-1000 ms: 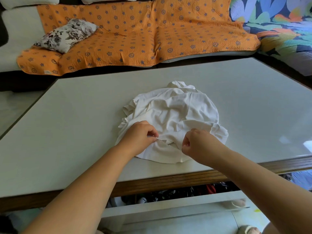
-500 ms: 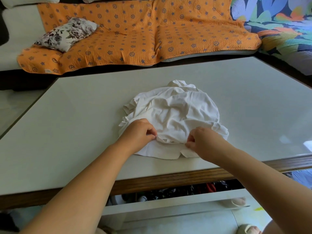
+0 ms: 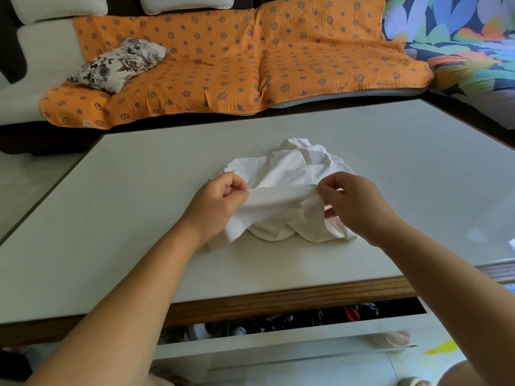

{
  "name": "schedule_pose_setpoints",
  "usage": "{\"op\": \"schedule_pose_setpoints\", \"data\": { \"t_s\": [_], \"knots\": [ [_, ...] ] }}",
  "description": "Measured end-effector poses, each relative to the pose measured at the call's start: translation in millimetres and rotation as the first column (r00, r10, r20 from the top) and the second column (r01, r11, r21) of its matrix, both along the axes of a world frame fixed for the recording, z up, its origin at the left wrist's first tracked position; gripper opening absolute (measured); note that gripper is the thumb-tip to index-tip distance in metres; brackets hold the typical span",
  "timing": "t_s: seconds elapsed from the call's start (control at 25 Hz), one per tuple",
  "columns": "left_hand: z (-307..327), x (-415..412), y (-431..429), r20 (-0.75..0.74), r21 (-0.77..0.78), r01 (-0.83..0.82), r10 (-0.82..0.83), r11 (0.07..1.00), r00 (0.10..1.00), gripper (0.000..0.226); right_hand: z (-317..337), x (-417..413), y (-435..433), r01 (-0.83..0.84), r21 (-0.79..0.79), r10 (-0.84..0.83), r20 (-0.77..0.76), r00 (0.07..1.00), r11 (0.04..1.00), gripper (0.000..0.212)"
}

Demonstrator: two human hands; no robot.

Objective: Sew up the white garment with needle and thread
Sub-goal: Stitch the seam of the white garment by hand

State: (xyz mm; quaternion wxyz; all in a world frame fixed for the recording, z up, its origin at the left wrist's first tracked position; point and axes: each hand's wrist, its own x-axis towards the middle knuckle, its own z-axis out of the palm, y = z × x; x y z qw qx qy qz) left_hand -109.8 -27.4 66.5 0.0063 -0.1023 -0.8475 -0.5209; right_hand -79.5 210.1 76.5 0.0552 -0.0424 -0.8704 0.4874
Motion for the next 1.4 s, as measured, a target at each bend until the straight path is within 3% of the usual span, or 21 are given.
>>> {"op": "schedule_pose_setpoints", "data": {
  "t_s": [0.08, 0.28, 0.4, 0.48, 0.64, 0.8, 0.88, 1.04, 1.28, 1.4],
  "knots": [
    [9, 4, -3, -0.016, -0.018, -0.003, 0.002, 1.000, 1.000, 0.010, 3, -2, -3, -0.001, -0.072, 0.001, -0.009, 1.000, 0.997, 0.019],
    [8, 5, -9, 0.016, -0.201, -0.030, 0.034, 0.979, 0.999, 0.006, 2, -6, -10, -0.086, 0.099, 0.090, -0.030, 0.996, 0.991, 0.016],
    [-2, 2, -5, 0.003, -0.413, -0.034, 0.039, 0.910, 0.999, 0.009, -1, -7, -9, -0.183, 0.226, 0.192, -0.021, 0.981, 0.957, 0.019],
    [-5, 2, 6, -0.029, -0.464, -0.001, -0.014, 0.886, 0.999, 0.010, -4, -8, -8, -0.205, 0.305, 0.226, -0.037, 0.973, 0.930, 0.021],
    [-10, 6, 46, 0.029, -0.231, 0.140, -0.138, 0.963, 0.990, 0.031, -7, -11, -5, -0.223, 0.356, 0.256, -0.048, 0.966, 0.908, 0.019],
    [-17, 0, 65, 0.090, -0.017, 0.178, -0.176, 0.984, 0.980, 0.014, -7, -8, 0, -0.220, 0.326, 0.249, -0.049, 0.967, 0.919, 0.019],
    [-19, -3, 66, 0.086, 0.016, 0.168, -0.168, 0.986, 0.982, 0.004, -8, -5, 3, -0.179, 0.278, 0.197, -0.037, 0.980, 0.944, 0.020],
    [-21, -6, 67, 0.079, -0.008, 0.200, -0.199, 0.980, 0.977, 0.008, -8, 2, 12, -0.104, 0.125, 0.100, 0.038, 0.994, 0.987, 0.028],
    [-19, -8, 67, 0.085, 0.011, 0.221, -0.221, 0.975, 0.972, 0.009, -9, 7, 13, -0.068, 0.113, 0.060, 0.071, 0.996, 0.991, 0.005],
    [-17, -7, 65, 0.095, 0.047, 0.227, -0.230, 0.973, 0.968, 0.010, -8, 7, 13, -0.057, 0.075, 0.051, 0.079, 0.996, 0.996, 0.011]
  ]
}}
